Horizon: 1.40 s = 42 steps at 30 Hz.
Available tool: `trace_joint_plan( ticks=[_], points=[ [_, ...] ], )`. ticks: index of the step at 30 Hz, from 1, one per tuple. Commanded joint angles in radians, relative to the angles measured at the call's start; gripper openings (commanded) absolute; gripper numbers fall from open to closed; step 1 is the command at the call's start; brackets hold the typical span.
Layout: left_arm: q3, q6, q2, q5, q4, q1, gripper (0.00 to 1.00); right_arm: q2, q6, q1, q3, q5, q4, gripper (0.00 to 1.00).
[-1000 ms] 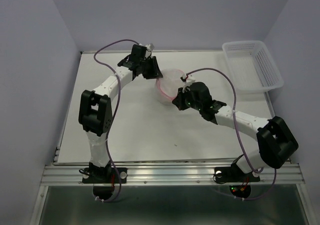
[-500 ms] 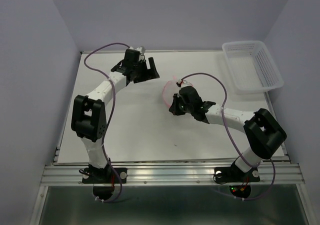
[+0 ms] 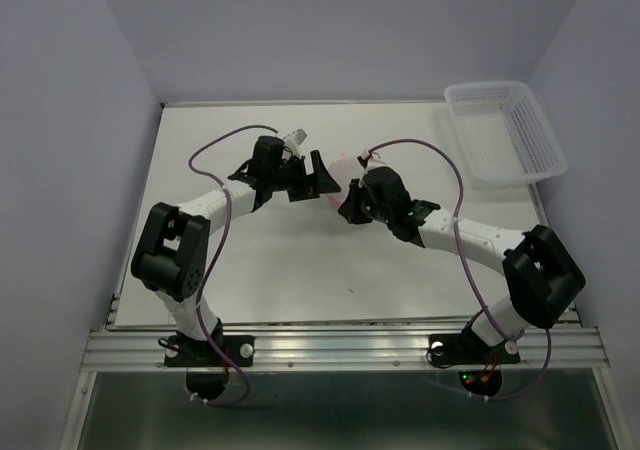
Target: Unzip the laundry bag and remove the bra
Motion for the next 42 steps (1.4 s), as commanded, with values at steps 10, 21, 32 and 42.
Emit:
trace_joint_plan(
  ticks=[10, 21, 32, 42],
  points=[
    [-0.05, -0.205, 0.077, 0.128, 0.302, -0.014, 0.81, -0.044, 0.031, 0.001, 0.024, 0.003, 0.051, 0.01],
    [-0.018, -0.236, 0.055, 0.113, 0.273, -0.015, 0.0, -0.065, -0.007, 0.001, 0.015, 0.08, 0.005, 0.01],
    [0.083, -0.181, 0.098, 0.188, 0.191, 0.054, 0.0, -0.104, -0.084, -0.115, -0.051, 0.083, -0.102, 0.01],
    [0.128, -0.062, 0.089, 0.263, 0.107, 0.13, 0.0, -0.11, -0.181, -0.302, -0.08, 0.117, -0.111, 0.01]
  ],
)
